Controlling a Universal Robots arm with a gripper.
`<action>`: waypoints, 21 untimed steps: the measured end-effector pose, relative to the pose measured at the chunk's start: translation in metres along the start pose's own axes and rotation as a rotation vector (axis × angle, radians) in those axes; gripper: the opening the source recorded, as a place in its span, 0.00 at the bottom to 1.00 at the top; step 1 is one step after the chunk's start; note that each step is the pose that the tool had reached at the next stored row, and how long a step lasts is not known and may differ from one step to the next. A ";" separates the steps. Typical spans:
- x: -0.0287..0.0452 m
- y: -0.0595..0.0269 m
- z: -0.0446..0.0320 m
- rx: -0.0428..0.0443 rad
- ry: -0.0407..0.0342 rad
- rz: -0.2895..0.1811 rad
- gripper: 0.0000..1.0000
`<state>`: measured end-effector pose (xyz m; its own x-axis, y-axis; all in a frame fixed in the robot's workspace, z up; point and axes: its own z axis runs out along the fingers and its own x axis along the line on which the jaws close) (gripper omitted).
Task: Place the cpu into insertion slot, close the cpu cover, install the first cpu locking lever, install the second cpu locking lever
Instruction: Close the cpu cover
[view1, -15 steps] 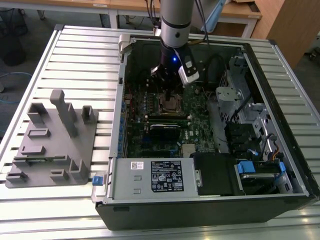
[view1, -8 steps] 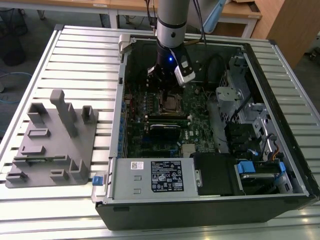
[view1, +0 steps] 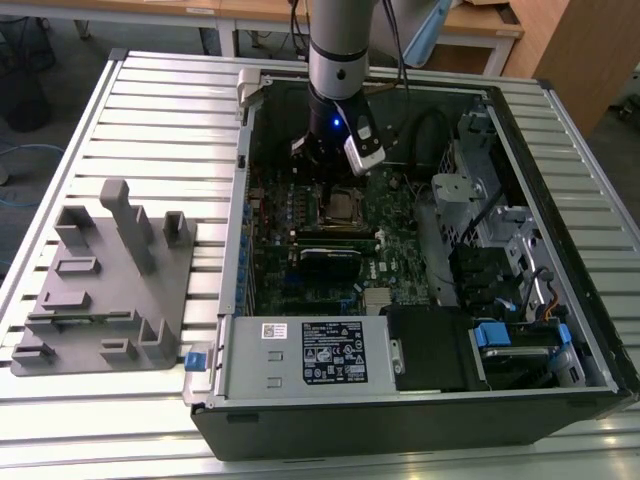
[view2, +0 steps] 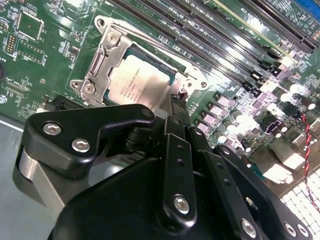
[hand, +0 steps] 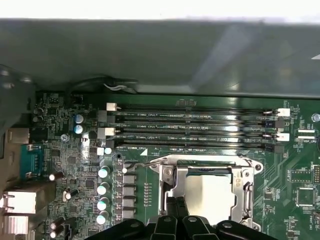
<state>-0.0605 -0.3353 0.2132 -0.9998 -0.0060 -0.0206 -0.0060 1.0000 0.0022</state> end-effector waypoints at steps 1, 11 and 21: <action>0.0001 0.0000 0.0006 0.0000 0.0000 0.000 0.11; 0.0002 0.0000 0.0035 -0.0001 -0.0001 0.000 0.11; 0.0006 0.0000 0.0112 0.0002 0.0002 0.000 0.11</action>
<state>-0.0609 -0.3354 0.2020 -0.9998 -0.0057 -0.0204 -0.0057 1.0000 0.0019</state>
